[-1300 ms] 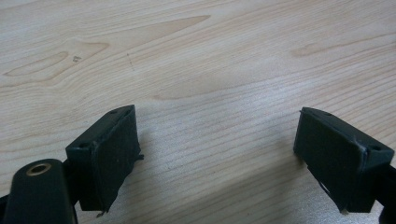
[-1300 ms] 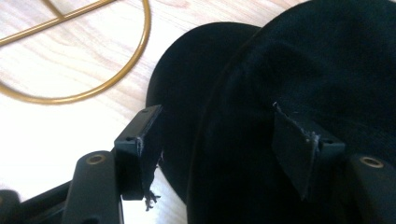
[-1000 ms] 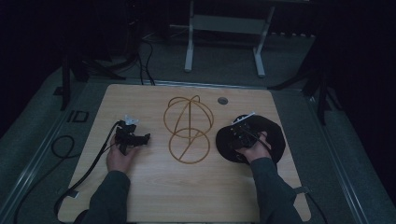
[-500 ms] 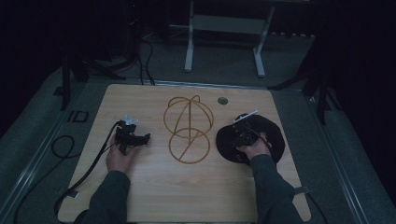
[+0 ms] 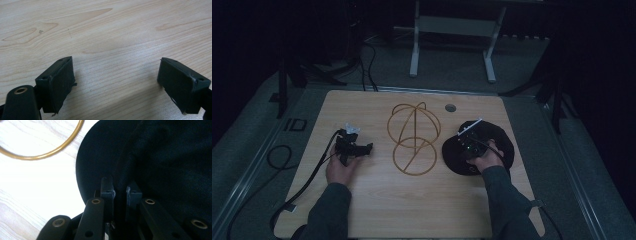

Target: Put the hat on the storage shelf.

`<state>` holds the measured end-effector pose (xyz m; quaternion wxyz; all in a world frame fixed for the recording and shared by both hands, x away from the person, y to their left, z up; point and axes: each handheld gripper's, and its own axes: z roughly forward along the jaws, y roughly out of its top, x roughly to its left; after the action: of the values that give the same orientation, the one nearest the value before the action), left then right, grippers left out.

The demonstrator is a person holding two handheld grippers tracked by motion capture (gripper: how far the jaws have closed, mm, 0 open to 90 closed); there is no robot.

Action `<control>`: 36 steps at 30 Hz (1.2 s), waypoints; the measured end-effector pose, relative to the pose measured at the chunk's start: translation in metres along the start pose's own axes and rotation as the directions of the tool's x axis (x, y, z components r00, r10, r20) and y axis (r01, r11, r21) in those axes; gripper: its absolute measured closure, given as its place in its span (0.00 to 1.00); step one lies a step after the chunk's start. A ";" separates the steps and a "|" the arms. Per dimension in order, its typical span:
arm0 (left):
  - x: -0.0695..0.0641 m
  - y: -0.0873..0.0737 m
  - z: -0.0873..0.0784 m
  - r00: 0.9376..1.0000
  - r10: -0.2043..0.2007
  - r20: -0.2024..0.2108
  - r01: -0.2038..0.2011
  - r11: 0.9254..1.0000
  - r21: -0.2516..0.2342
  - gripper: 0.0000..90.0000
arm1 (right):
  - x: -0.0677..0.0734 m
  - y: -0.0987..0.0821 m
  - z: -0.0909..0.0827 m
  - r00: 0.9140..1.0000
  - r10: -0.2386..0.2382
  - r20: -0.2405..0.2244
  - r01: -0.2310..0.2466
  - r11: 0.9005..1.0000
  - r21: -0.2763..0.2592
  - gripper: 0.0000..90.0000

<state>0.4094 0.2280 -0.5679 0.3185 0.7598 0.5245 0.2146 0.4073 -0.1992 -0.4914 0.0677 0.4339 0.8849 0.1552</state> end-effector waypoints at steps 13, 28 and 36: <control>0.000 0.000 0.000 1.000 0.000 0.000 0.000 1.000 0.000 0.15 | 0.007 -0.002 -0.008 0.995 -0.101 0.023 0.100 0.995 0.024 0.90; 0.000 0.000 0.000 1.000 0.000 0.000 0.000 1.000 -0.001 0.15 | 0.016 -0.003 -0.024 0.985 -0.164 0.045 0.163 0.986 0.024 0.90; 0.000 0.000 0.000 1.000 0.000 0.001 0.000 1.000 0.000 0.15 | 0.019 -0.004 -0.031 0.982 -0.186 0.032 0.186 0.982 0.029 0.90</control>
<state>0.4100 0.2278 -0.5679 0.3188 0.7599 0.5242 0.2146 0.3849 -0.1931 -0.4628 0.0915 0.3528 0.9222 0.1290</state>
